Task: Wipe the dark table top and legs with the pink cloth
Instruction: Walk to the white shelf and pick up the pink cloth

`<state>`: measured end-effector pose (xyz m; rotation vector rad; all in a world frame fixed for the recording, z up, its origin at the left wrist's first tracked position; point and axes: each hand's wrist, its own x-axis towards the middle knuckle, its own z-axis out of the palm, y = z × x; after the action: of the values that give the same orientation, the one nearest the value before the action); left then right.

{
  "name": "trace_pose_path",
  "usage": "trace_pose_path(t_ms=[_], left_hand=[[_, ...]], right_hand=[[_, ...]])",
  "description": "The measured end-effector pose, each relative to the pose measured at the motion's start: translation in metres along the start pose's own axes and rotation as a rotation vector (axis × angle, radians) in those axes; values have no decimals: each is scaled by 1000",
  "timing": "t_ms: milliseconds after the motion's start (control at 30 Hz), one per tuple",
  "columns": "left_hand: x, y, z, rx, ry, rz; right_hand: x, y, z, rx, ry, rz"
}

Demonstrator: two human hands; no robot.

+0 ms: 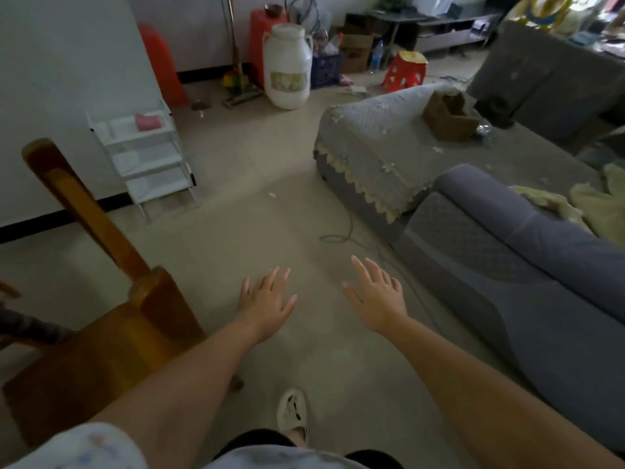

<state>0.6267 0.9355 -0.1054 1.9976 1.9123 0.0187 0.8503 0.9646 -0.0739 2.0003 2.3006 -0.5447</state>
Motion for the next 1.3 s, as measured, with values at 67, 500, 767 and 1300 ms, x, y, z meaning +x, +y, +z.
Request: trace_pose_path(t_ms=[67,500,767,1300], left_hand=[[38,-7,-19,2,36,-25],[203,-105,-76,-52,128,-388],[252,-200,-111,-87,174,-660],[403,-485,-250,-113,147,-694]], right_hand=[[41,-3,-16,19,-2,0],[327,-87,-58,-117,-141,-360],[460,-209,-56,-273,-213,-690],[678,-474,-41,-266,-270,-764]])
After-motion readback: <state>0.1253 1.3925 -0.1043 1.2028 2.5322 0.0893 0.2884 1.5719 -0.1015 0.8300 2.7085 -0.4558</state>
